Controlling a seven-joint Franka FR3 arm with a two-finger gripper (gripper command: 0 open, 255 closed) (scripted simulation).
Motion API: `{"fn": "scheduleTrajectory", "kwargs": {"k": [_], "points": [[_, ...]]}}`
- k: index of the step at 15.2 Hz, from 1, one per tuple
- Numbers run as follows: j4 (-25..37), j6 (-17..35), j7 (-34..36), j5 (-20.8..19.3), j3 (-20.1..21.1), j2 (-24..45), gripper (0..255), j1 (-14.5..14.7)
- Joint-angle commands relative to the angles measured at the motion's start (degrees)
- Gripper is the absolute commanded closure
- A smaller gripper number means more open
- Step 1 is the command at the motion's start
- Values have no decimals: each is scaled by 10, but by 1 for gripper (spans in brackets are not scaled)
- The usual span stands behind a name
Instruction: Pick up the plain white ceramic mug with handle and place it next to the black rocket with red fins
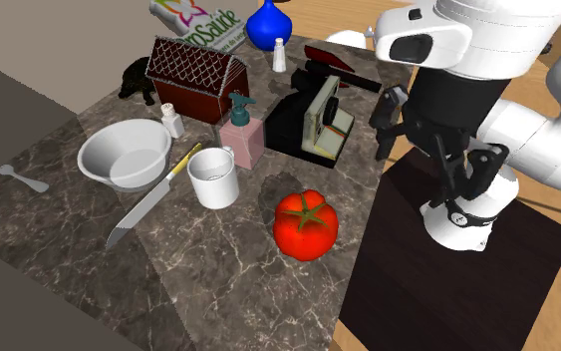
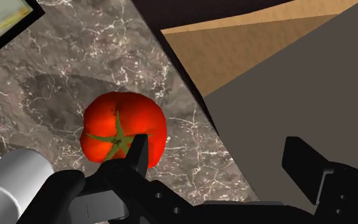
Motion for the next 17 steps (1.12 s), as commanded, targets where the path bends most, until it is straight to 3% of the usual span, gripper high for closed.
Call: {"fn": "scheduleTrajectory", "kwargs": {"k": [1,9,17], "points": [[2,22,-25,-11,-22,23,0,-7],[47,99,-116,-23,-102,147,0,-22],[138,155,-219,15,-172,302,0,-36]]}}
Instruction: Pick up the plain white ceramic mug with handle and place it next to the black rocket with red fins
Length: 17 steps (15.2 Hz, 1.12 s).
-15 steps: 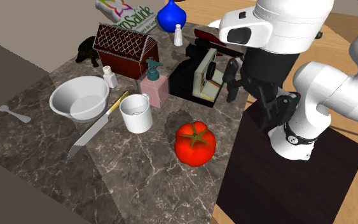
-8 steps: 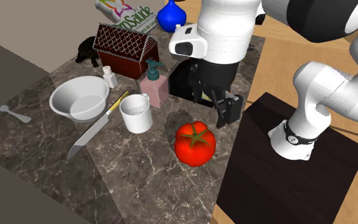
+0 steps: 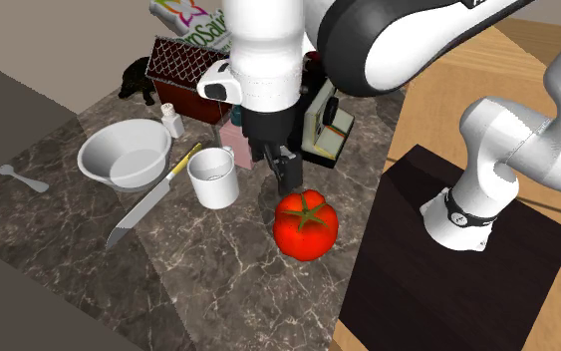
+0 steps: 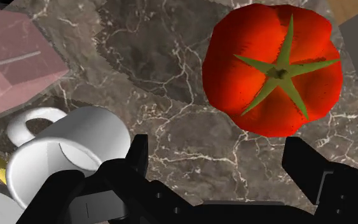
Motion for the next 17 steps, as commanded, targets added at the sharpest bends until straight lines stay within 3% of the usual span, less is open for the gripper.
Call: {"fn": "scheduleTrajectory", "kwargs": {"k": [1,8,17], "points": [[33,10,-31,18,-17,47,0,-6],[158,22,-126,95,-44,207,0,-48],[123,75,-135,108,-40,228,0,-52]]}}
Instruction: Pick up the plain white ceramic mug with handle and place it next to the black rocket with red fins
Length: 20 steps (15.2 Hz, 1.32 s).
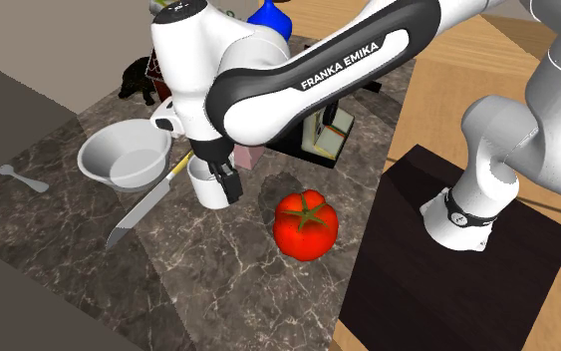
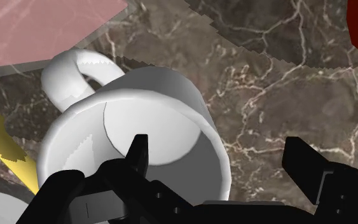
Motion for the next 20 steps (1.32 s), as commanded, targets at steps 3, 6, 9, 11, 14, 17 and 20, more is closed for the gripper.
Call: {"fn": "scheduleTrajectory", "kwargs": {"k": [3,6,9,11,14,17,20], "points": [[-1,3,-2,2,0,2,0,-1],[-1,3,-2,2,0,2,0,-1],[-1,3,-2,2,0,2,255,-1],[-1,3,-2,2,0,2,255,-1],[-1,3,-2,2,0,2,255,-1],[-1,3,-2,2,0,2,255,-1],[12,-17,2,-4,-2,-6,255,0]]}}
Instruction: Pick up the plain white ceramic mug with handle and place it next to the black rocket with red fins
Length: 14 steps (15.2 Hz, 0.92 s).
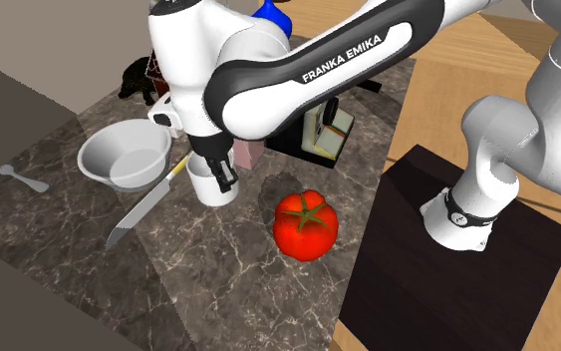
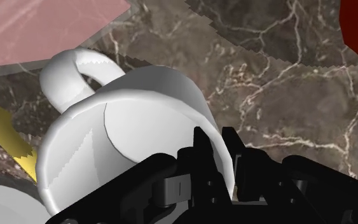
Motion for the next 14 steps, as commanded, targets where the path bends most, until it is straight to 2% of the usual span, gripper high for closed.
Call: {"fn": "scheduleTrajectory", "kwargs": {"k": [1,14], "points": [[9,-12,1,-3,-1,-5,255,0],[83,-106,11,-17,-5,-27,255,2]]}}
